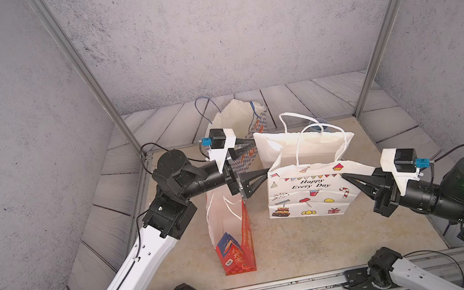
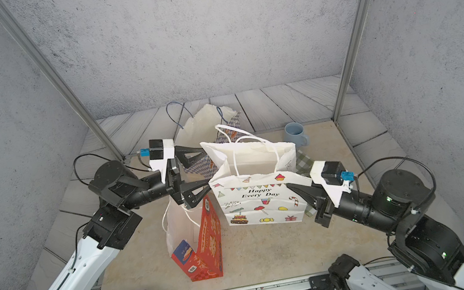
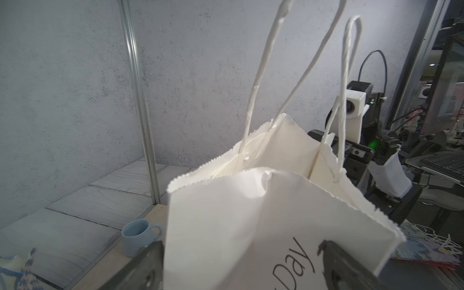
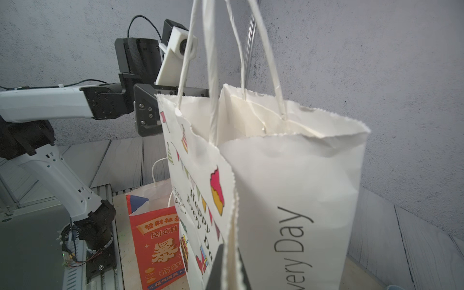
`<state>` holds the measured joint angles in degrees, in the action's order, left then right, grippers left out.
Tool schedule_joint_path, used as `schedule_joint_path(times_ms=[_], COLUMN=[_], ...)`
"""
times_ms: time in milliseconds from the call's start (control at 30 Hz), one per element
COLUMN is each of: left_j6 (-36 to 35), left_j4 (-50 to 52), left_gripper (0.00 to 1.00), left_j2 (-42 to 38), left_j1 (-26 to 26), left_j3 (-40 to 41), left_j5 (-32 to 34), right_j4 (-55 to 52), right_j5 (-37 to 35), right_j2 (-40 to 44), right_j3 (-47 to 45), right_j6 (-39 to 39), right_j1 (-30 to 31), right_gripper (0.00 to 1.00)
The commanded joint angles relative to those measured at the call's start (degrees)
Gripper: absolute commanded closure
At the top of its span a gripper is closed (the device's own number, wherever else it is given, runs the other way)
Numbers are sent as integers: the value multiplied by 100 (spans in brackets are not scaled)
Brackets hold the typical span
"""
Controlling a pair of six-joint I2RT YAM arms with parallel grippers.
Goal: Put away the paper bag
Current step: Press the paper bag.
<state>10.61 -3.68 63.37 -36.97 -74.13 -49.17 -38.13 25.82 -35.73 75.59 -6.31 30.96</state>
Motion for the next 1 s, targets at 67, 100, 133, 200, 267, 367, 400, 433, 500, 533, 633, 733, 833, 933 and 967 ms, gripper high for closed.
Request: schedule_joint_path(times_ms=[67, 100, 133, 200, 267, 367, 400, 433, 500, 533, 633, 733, 833, 933, 967], left_j6=[256, 278, 307, 369, 376, 259, 223, 183, 135, 117, 109, 126, 37, -199, -306], left_j4=[-317, -317, -317, -348, -402, -416, -391, -367, -317, -287, -275, -282, -247, -163, -127], left_gripper=[1, 1, 1, 1, 1, 1, 1, 1, 1, 1, 1, 1, 1, 1, 0], left_j2=[74, 82, 89, 109, 92, 70, 72, 78, 108, 112, 141, 169, 171, 171, 181], left_j1=[23, 28, 23, 23, 23, 40, 55, 72, 76, 76, 76, 76, 72, 20, 8], left_j3=[-1, 3, 5, 12, 51, 76, 70, 50, 9, -9, 3, -5, -5, 7, 11], left_j5=[-1214, -1344, -1461, -1603, -1681, -1830, -1918, -2018, -2216, -2276, -2411, -2385, -2116, -1587, -1425], right_j4=[21, 21, 22, 23, 8, -59, -95, -136, -208, -222, -204, -165, -42, 194, 274], right_j5=[69, 34, 4, -24, -30, 16, 13, 1, -15, -16, 19, 37, 67, 87, 85], right_j2=[48, 48, 49, 57, 57, 62, 70, 82, 83, 79, 42, -11, -48, -117, -134], right_j3=[131, 130, 130, 135, 157, 205, 218, 240, 290, 314, 354, 355, 296, 179, 137], right_j6=[-107, -124, -133, -156, -176, -204, -236, -261, -300, -301, -255, -234, -172, -65, -30], right_j1=[16, 14, 15, 14, 10, 13, 13, 15, 10, 13, 15, 15, 13, 15, 11], right_gripper=[99, 99, 99, 99, 99, 99, 99, 99, 99, 99, 99, 99, 99, 99, 99])
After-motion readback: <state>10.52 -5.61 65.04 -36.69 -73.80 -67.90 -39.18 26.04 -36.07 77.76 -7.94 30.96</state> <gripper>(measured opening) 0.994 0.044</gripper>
